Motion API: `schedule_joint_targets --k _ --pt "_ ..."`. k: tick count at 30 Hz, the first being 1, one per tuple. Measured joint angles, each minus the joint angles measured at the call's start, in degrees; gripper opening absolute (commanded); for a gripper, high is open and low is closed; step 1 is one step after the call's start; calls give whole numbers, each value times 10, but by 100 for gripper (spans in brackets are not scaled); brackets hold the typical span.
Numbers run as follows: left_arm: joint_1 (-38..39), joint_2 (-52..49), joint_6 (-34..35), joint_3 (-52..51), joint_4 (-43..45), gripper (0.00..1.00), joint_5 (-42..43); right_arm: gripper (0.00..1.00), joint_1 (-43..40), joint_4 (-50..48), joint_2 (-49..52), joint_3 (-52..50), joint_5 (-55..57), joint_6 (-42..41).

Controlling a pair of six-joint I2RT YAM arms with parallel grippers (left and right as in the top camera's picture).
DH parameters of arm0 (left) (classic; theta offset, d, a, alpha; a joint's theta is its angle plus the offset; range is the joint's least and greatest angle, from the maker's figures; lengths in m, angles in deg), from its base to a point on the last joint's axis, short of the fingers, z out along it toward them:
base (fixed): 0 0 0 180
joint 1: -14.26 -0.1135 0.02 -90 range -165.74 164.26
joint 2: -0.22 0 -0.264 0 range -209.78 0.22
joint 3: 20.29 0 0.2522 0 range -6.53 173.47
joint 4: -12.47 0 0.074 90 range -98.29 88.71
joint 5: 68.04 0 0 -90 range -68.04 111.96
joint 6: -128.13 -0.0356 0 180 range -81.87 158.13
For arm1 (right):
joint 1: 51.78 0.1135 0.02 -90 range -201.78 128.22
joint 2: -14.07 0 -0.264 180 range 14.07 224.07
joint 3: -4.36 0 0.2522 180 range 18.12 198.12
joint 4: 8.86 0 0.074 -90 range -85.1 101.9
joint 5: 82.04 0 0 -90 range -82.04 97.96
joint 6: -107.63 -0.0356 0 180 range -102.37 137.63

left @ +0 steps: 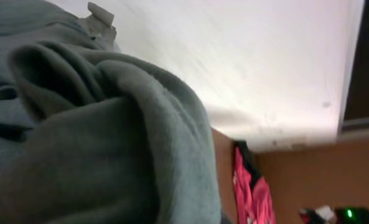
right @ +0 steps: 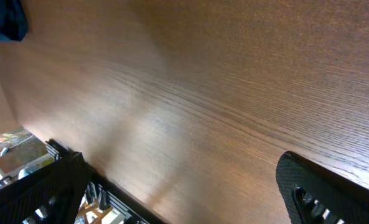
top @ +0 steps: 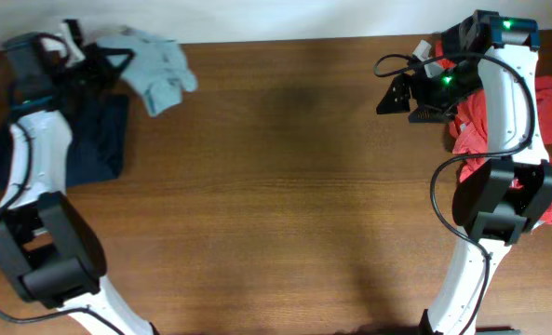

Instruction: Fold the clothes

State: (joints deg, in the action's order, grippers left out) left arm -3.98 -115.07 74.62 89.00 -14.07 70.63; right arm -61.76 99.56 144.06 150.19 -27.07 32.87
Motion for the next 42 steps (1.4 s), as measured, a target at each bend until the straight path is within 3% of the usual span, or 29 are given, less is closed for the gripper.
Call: schedule_joint_targets --k 17,24,31,42 --pt "-166 0 0 0 -14 1 50 99 0 6 0 0 0 0" --pt "-233 3 -45 2 -137 1 44 99 0 7 0 0 0 0" --pt "-238 10 -106 4 -308 1 -21 99 0 6 0 0 0 0" --pt "-260 11 -156 4 -357 1 -135 99 2 8 0 0 0 0"
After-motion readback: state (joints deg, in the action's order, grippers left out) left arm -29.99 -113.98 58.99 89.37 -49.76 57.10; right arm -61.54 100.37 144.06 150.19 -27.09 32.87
